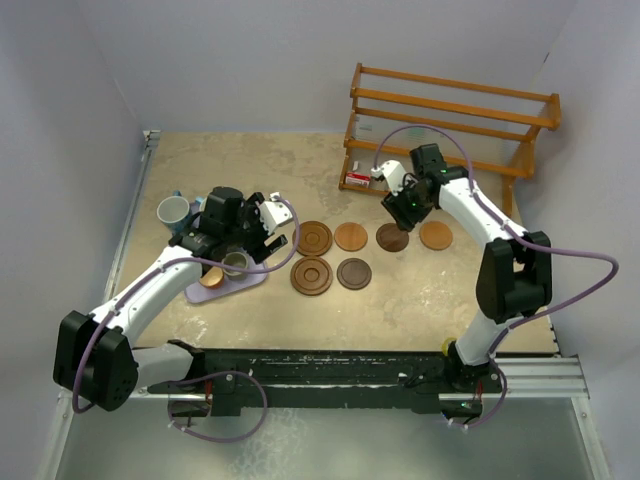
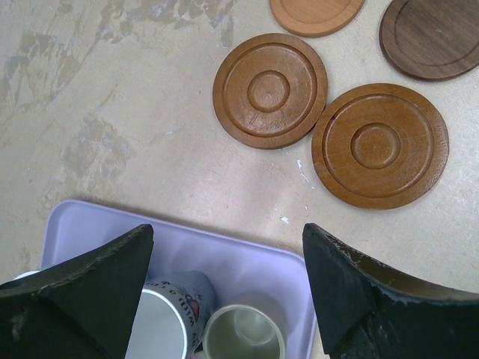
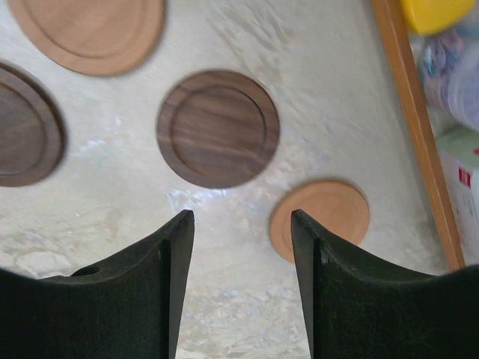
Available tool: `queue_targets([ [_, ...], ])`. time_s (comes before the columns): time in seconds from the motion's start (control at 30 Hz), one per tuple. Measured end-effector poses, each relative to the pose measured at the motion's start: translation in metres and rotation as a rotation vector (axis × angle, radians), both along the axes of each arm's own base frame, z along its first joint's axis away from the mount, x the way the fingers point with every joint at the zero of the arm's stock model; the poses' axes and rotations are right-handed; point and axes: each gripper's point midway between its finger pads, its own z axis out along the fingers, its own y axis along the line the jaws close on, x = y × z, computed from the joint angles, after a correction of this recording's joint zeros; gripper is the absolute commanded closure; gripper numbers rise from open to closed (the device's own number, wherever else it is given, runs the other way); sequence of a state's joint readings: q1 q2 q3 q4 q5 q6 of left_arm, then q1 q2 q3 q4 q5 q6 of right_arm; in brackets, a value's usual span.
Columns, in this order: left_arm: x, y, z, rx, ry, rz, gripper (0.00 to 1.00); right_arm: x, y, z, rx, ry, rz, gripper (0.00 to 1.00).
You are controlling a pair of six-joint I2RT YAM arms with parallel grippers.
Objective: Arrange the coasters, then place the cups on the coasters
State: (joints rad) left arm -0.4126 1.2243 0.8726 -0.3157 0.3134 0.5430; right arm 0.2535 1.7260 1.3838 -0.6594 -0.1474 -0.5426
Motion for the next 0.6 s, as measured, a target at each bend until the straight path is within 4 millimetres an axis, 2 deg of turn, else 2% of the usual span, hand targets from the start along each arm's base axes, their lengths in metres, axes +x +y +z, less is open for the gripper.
queue_targets([
  [0.17,-0.001,0.000,0.005,-0.007,-0.012,-0.002,0.22,-0.002,-0.041,-0.012,-0.014,0.030,-0.086,0.35],
  [0.27,-0.001,0.000,0.005,-0.008,-0.015,-0.002,0.22,-0.004,-0.060,-0.019,-0.024,0.050,-0.123,0.35],
  [0.4,-0.001,0.000,0.005,-0.007,-0.014,-0.002,0.22,-0.002,-0.075,-0.033,-0.033,0.080,-0.147,0.39],
  [0.6,-0.001,0.000,0.005,-0.007,-0.014,-0.002,0.22,-0.005,-0.080,-0.064,-0.047,0.160,-0.143,0.47],
])
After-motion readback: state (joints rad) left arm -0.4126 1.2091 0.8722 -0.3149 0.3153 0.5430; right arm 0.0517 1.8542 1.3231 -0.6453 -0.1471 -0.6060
